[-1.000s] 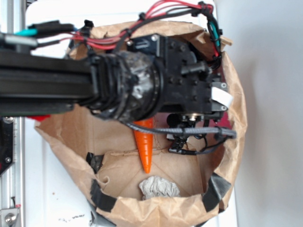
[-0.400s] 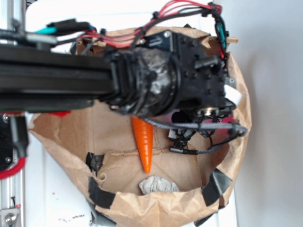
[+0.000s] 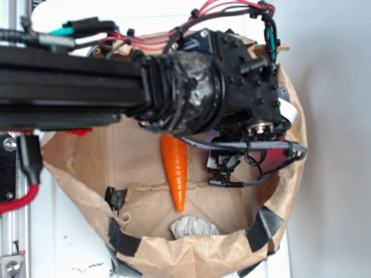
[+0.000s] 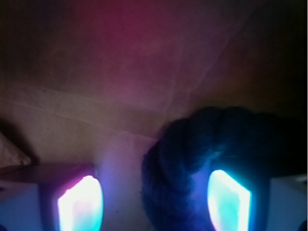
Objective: Grab the blue rope.
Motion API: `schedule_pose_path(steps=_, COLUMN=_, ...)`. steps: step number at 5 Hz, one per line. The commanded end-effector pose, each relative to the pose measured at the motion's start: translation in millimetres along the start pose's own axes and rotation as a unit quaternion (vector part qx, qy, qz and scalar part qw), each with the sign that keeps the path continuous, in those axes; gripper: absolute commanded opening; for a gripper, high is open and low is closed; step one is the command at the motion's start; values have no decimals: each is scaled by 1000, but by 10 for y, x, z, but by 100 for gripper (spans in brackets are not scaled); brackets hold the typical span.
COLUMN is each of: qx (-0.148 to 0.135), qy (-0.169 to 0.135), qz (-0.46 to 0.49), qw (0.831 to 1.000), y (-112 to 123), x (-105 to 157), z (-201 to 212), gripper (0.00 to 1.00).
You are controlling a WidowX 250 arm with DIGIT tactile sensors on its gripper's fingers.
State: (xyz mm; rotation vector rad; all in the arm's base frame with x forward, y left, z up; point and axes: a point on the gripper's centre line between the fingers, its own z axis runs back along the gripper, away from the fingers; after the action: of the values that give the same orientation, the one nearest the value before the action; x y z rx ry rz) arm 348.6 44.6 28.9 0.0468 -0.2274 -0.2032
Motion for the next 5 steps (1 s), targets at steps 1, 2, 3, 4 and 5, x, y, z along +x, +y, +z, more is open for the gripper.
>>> schedule_pose_path(steps=1, qx=5, qy=-26, qz=6, qw=1000, y=53, x=102, z=180, gripper=0)
schedule_pose_path(steps=2, qx=4, qy=-29, qz=7, qw=1000, y=62, x=103, z=206, gripper=0)
schedule_pose_path(steps=3, qx=6, qy=-35, qz=12, qw=999, y=77, x=120, z=245, gripper=0)
schedule_pose_path(steps=4, qx=5, qy=-47, qz=15, qw=999, y=88, x=104, z=361, gripper=0)
schedule_pose_path(steps=5, qx=-17, qy=-60, qz=15, qw=998, y=71, x=33, z=607, gripper=0)
